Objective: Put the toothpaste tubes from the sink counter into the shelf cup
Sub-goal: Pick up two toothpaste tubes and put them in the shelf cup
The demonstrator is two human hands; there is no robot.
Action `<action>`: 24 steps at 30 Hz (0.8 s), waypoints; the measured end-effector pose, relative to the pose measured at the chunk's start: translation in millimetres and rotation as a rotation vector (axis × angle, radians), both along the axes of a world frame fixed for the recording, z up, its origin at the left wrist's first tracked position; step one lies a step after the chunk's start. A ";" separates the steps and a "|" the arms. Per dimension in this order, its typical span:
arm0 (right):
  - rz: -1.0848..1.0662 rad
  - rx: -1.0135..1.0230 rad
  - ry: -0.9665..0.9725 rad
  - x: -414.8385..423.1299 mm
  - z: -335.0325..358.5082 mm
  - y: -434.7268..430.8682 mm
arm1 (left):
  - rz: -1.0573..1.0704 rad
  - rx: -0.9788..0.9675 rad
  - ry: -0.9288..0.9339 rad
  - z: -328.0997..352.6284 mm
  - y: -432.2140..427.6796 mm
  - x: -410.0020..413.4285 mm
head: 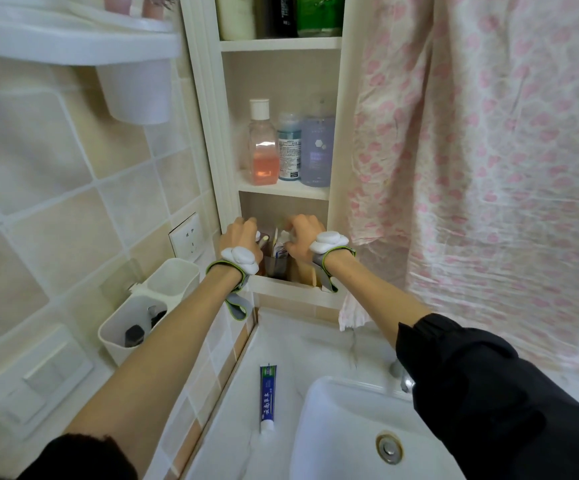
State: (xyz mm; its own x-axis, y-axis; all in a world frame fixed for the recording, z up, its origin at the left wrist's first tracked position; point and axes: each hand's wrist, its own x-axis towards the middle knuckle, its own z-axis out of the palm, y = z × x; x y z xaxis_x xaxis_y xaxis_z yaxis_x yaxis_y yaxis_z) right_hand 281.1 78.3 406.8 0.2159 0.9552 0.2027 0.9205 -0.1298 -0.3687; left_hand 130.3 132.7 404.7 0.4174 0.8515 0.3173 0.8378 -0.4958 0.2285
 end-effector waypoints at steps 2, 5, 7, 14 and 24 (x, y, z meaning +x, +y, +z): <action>0.013 0.021 0.009 -1.1 -4.5 -11.1 | 0.005 -0.010 0.013 -1.2 -11.5 -2.3; 0.021 0.036 0.011 0.6 -9.0 -20.6 | 0.001 -0.021 0.021 -3.0 -21.5 -4.8; 0.023 0.039 0.018 1.9 -13.7 -29.0 | -0.013 -0.022 0.016 -6.3 -30.5 -7.2; 0.024 0.040 0.039 7.6 -38.6 -50.4 | -0.025 -0.022 0.065 -27.2 -55.4 -9.8; 0.020 -0.002 0.060 12.0 -90.6 -66.2 | -0.058 -0.075 0.047 -78.8 -72.0 -12.6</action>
State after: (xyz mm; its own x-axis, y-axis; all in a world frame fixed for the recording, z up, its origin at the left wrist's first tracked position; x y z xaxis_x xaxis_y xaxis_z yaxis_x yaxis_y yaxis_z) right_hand 293.1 12.2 316.2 0.2084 0.9598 0.1880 0.8989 -0.1122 -0.4235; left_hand 117.7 60.8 325.9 0.4791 0.8464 0.2324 0.8191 -0.5263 0.2284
